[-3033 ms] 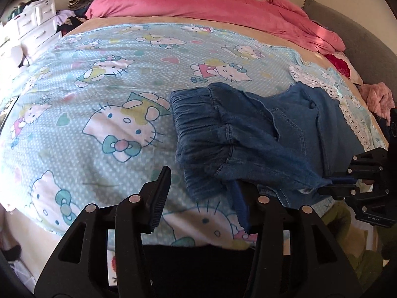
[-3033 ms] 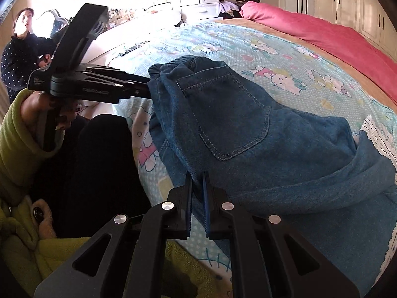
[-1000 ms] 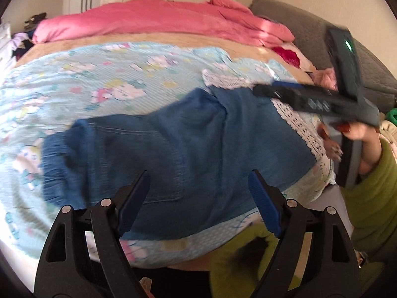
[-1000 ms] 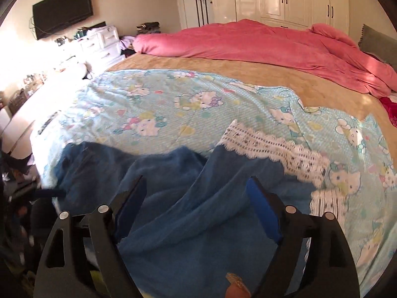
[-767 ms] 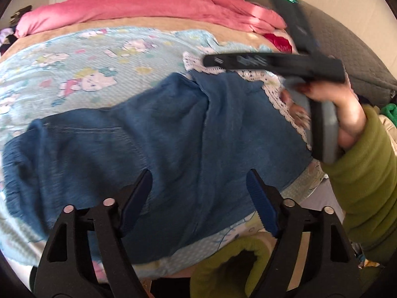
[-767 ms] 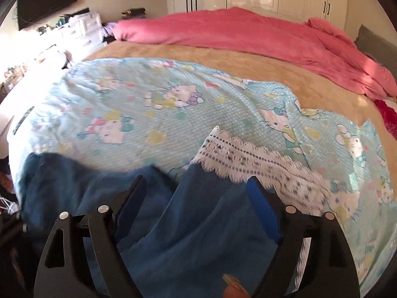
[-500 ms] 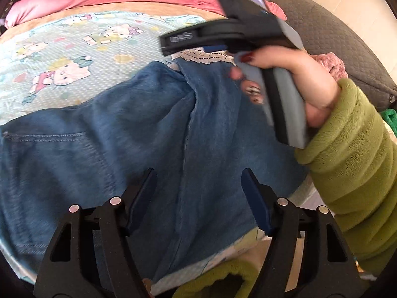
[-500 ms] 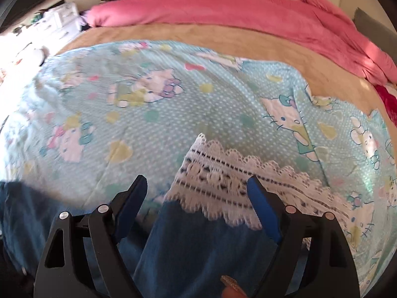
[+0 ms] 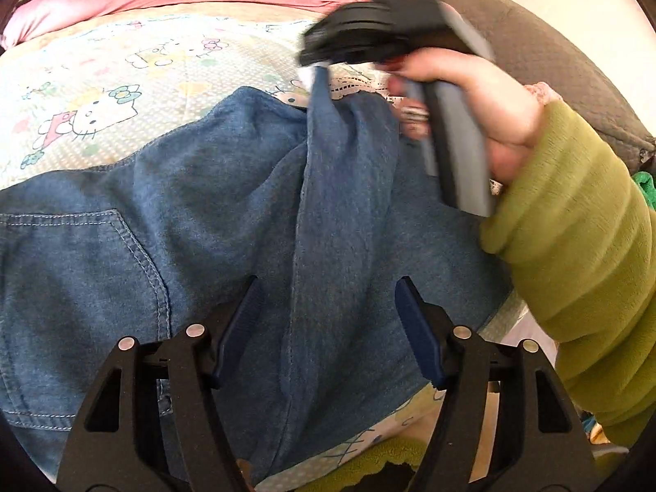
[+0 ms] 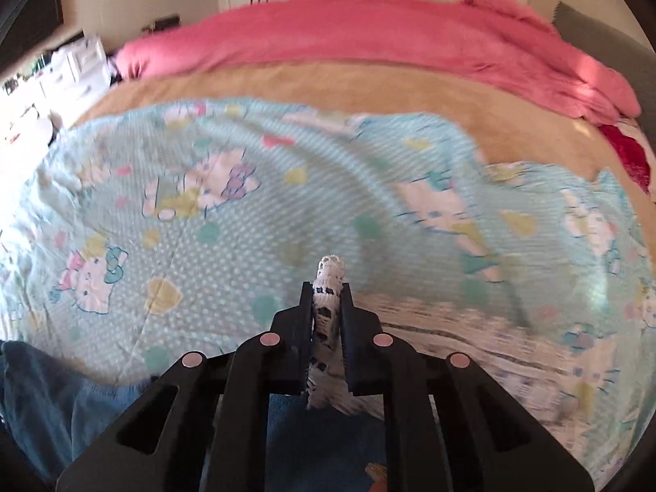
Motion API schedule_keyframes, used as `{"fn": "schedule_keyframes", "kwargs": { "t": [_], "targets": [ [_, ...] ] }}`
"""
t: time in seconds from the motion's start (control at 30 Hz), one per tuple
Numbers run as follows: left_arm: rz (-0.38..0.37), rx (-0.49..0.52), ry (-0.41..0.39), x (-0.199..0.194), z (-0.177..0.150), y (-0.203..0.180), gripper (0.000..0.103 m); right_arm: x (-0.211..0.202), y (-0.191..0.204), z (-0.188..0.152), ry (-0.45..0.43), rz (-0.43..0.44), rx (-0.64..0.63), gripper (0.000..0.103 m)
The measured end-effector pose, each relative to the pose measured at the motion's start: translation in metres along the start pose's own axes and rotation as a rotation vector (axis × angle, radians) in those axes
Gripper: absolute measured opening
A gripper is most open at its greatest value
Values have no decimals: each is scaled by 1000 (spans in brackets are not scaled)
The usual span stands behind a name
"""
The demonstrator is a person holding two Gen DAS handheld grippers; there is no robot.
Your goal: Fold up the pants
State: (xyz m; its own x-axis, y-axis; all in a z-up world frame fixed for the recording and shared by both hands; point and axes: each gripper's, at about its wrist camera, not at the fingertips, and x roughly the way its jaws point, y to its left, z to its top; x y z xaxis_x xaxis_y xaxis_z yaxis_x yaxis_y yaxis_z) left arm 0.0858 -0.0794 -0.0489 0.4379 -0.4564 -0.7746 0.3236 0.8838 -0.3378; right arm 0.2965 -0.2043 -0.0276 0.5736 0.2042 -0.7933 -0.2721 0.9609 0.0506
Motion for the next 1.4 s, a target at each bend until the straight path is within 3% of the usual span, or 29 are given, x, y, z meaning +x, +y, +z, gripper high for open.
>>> {"fn": "schedule_keyframes", "kwargs": {
  "t": [0.3, 0.37, 0.43, 0.5, 0.53, 0.73, 1.0, 1.4],
  "targets": [
    [20, 11, -20, -13, -6, 5, 58, -95, -71, -35, -111, 50, 143, 10],
    [33, 17, -28, -15, -7, 3, 50, -113, -83, -46, -122, 52, 166, 10],
    [49, 40, -29, -13, -5, 5, 24, -127, -92, -55, -127, 44, 180, 10],
    [69, 68, -25, -13, -3, 1, 5, -141, -101, -68, -127, 24, 184, 10],
    [74, 84, -28, -16, -3, 0, 2, -147, -104, -75, -126, 19, 188, 10],
    [101, 176, -85, -40, -7, -12, 0, -181, -126, -122, -90, 30, 241, 10],
    [94, 230, -29, -35, -19, -21, 0, -187, -137, -184, 0, 55, 330, 10],
    [103, 262, 14, -29, -38, -26, 2, -187, -142, -218, 55, 38, 344, 10]
  ]
}}
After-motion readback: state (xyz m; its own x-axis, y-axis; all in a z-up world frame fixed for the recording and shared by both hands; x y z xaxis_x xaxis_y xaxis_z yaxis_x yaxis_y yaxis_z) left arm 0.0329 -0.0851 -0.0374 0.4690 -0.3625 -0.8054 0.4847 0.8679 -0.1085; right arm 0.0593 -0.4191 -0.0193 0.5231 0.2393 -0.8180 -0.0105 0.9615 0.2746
